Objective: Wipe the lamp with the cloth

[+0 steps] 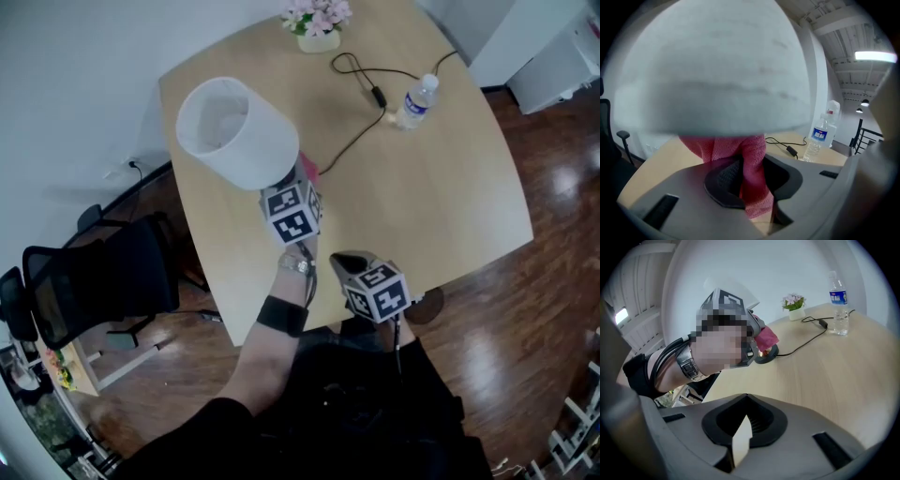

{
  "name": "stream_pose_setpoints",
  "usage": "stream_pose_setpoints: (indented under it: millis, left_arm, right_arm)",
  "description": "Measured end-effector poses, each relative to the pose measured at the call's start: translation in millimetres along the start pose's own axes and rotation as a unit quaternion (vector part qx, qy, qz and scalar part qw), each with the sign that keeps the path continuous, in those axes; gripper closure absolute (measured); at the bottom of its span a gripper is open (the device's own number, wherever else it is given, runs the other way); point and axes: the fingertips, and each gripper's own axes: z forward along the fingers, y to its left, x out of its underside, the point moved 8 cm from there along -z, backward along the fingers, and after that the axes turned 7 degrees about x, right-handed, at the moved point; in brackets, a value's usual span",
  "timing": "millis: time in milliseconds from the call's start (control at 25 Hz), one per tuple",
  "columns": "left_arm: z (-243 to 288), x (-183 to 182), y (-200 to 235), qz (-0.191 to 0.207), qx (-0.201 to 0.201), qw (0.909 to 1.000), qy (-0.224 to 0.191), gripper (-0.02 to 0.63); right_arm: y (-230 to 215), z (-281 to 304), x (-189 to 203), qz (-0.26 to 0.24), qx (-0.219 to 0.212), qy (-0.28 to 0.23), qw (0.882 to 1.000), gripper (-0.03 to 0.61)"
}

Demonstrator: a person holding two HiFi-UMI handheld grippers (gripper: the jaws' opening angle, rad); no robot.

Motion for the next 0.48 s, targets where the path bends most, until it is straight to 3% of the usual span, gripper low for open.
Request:
stream_pose_setpoints:
  millis: [240, 480]
  left_arm:
    - [17.2, 22.5, -0.1, -0.007, -0.027, 0.9993, 0.025, 0.511]
    - [33.6, 50.0, 5.0, -0.032, -0.015, 0.9971, 0.068, 0.511]
  right_arm:
    - [-13.8, 3.4, -3.3, -0.008, -0.009, 0.012, 1.0, 0.574]
    - [-25.1, 2.1, -4.7, -0.005, -0.006, 0.014, 1.0, 0.574]
